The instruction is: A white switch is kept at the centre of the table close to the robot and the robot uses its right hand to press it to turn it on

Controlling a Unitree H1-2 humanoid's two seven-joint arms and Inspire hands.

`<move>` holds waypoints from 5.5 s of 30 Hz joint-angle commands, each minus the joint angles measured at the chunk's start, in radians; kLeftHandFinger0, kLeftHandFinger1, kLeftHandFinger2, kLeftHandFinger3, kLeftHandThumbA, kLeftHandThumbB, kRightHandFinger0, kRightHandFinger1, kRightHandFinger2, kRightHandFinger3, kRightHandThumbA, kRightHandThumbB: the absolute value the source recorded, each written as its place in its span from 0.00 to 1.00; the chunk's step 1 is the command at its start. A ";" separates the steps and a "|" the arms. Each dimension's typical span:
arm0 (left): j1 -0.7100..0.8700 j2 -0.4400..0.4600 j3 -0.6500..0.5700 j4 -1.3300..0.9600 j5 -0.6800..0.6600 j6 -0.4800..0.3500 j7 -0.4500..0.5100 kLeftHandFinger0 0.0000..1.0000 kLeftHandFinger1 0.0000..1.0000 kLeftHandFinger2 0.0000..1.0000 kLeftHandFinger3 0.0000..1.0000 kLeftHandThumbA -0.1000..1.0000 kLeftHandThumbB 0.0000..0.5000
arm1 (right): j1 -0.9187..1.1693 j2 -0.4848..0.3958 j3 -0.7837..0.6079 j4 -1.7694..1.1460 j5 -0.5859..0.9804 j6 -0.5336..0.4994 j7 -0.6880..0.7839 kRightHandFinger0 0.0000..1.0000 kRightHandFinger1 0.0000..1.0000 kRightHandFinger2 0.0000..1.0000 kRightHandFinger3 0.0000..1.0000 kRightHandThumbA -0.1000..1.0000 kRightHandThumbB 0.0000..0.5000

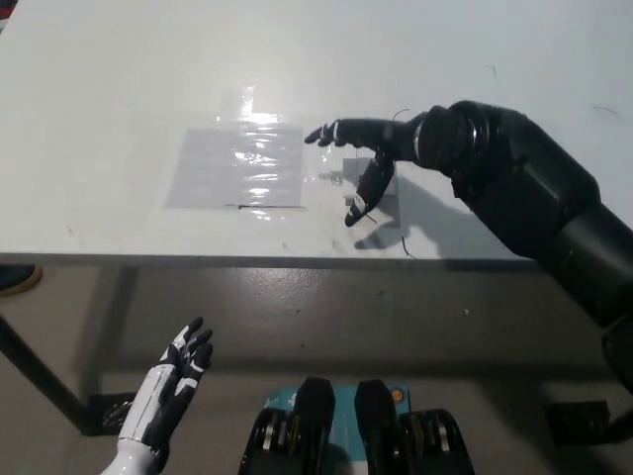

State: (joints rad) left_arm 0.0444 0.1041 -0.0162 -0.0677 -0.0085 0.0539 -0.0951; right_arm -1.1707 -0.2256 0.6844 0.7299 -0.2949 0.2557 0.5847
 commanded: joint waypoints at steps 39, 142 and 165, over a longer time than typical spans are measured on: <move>-0.011 0.010 -0.003 -0.028 -0.008 0.003 -0.015 1.00 1.00 1.00 1.00 0.84 0.06 | -0.012 -0.076 -0.045 -0.089 -0.131 -0.015 0.158 1.00 1.00 1.00 1.00 1.00 0.53; -0.030 0.016 0.002 -0.039 -0.005 0.012 -0.021 1.00 1.00 1.00 1.00 0.84 0.21 | -0.119 0.006 -0.116 0.148 -0.199 -0.125 0.139 1.00 1.00 1.00 1.00 1.00 0.67; -0.024 0.023 -0.004 -0.044 -0.003 0.025 -0.025 1.00 1.00 1.00 1.00 0.82 0.09 | -0.152 -0.006 -0.204 0.044 -0.158 -0.005 0.199 1.00 1.00 1.00 1.00 1.00 0.53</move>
State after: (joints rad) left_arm 0.0237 0.1177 -0.0136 -0.0760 -0.0081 0.0821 -0.1071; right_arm -1.2822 -0.2220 0.5076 0.8020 -0.4775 0.2196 0.7690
